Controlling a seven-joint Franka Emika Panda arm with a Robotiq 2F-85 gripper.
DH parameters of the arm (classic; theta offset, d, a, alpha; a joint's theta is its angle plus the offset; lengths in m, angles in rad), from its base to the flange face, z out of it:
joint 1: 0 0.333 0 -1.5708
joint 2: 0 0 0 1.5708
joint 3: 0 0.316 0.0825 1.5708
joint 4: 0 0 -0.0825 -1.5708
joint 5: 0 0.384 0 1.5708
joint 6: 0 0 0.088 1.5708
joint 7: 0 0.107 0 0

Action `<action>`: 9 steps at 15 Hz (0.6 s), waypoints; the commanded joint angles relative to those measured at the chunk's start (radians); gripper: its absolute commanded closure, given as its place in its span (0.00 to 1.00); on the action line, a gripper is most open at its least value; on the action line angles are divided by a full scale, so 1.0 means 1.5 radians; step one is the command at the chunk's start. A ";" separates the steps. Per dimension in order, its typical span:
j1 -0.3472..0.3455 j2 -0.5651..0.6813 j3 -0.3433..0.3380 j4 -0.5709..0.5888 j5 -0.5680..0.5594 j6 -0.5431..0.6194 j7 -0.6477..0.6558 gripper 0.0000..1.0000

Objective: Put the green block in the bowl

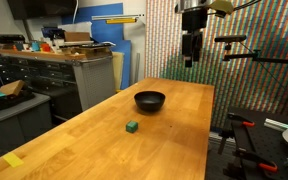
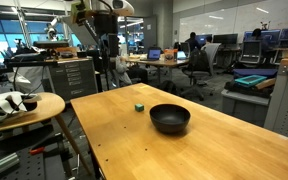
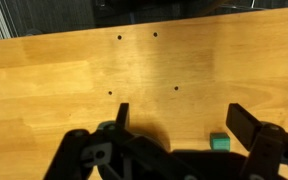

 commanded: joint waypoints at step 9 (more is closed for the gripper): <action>0.025 0.246 0.026 0.189 -0.048 0.034 0.087 0.00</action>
